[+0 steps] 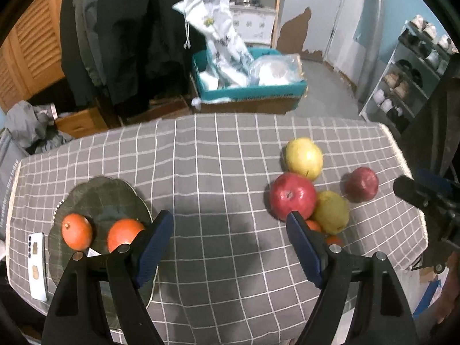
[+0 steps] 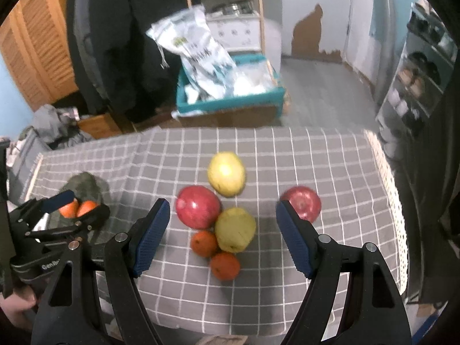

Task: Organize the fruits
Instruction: 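Move both tools back from the bowl toward the remaining fruit, then grasp the green pear with the right tool while the left tool grasps a red apple, then lift the green pear with the right tool while the left tool lifts the red apple, then carry the green pear with the right tool while the left tool carries the red apple toward the bowl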

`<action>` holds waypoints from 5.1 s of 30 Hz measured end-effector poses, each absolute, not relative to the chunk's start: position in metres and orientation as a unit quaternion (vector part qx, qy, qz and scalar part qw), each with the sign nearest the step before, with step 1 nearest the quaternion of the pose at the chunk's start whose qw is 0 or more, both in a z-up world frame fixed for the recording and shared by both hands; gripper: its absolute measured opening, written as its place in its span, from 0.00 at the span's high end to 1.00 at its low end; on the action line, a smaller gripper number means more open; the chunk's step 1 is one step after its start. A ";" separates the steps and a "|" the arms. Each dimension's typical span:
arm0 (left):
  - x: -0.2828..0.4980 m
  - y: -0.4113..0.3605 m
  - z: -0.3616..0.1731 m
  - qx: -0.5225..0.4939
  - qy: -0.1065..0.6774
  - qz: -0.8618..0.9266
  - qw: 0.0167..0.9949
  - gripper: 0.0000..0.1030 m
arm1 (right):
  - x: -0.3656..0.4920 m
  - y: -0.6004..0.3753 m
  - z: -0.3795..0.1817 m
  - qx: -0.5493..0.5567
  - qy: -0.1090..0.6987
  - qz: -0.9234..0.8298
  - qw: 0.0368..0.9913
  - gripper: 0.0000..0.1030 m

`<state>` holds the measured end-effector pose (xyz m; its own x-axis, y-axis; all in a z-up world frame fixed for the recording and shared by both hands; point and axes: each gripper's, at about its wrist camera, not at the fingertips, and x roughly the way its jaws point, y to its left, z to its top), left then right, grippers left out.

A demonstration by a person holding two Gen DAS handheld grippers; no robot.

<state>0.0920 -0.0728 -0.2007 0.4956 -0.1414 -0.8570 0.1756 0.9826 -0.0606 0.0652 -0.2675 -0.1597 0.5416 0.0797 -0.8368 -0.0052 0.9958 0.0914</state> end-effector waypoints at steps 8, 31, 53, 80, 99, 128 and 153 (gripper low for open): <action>0.108 -0.081 -0.234 0.011 0.520 -0.091 0.849 0.20 | 0.084 -0.273 -0.218 0.044 0.543 0.014 0.839 0.25; 0.129 -0.097 -0.285 0.030 0.562 -0.093 0.822 0.20 | 0.120 -0.288 -0.305 0.083 0.620 0.025 0.780 0.25; 0.135 -0.156 -0.275 0.071 0.558 -0.136 0.816 0.20 | 0.107 -0.316 -0.285 0.068 0.592 -0.013 0.803 0.36; 0.157 -0.225 -0.322 0.124 0.582 -0.154 0.788 0.24 | 0.063 -0.375 -0.295 0.097 0.585 -0.083 0.801 0.36; 0.147 -0.208 -0.308 0.103 0.569 -0.155 0.801 0.26 | 0.065 -0.364 -0.281 0.079 0.568 -0.083 0.815 0.36; 0.096 -0.148 -0.184 0.057 0.471 -0.131 0.871 0.26 | 0.062 -0.316 -0.184 0.025 0.465 -0.044 0.884 0.36; 0.063 -0.080 -0.097 0.014 0.380 -0.097 0.920 0.26 | 0.035 -0.269 -0.093 -0.009 0.376 -0.009 0.927 0.36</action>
<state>0.0628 -0.0802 -0.0972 0.6917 -0.1687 -0.7022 0.1898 0.9806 -0.0486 0.0349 -0.2693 -0.0931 0.7177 -0.0234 -0.6960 0.0106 0.9997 -0.0227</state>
